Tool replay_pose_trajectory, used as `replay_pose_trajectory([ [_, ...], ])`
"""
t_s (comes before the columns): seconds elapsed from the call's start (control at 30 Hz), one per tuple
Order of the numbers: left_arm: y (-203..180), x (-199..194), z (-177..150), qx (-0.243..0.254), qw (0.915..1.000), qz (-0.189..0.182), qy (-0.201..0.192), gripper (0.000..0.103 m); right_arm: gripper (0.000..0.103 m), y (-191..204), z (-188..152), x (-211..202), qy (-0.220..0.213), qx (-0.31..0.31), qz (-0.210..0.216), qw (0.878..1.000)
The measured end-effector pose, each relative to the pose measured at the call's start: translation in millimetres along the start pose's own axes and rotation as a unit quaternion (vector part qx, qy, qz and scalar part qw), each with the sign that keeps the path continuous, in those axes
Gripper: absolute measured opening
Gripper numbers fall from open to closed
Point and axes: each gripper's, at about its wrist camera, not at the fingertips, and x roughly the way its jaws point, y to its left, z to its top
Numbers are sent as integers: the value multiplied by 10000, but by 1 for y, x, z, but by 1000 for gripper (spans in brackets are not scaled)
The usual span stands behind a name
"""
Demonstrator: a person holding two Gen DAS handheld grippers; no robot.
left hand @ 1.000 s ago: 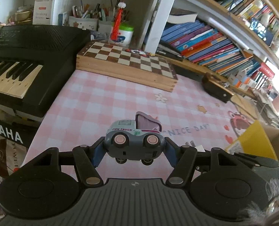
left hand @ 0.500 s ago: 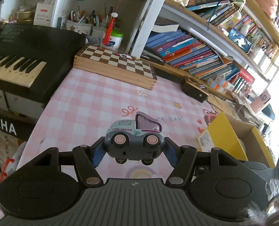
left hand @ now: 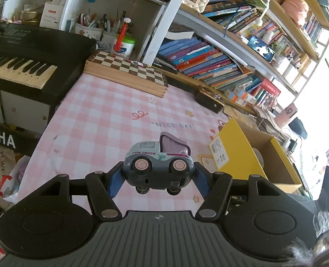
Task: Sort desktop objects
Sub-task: 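Carry the toy truck with the left tool while the right tool carries the plug to the yellow box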
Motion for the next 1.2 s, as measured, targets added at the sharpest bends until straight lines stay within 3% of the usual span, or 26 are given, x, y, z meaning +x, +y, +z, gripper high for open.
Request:
replay_pose_trajectory([
  [0.7, -1, -71, -62, 243, 9984, -452, 231, 62, 25, 41, -73, -72, -151, 318, -321, 9989],
  [1.2, -19, -76, -87, 686, 9915, -823, 741, 62, 26, 41, -123, -99, -10, 975, -696, 9928],
])
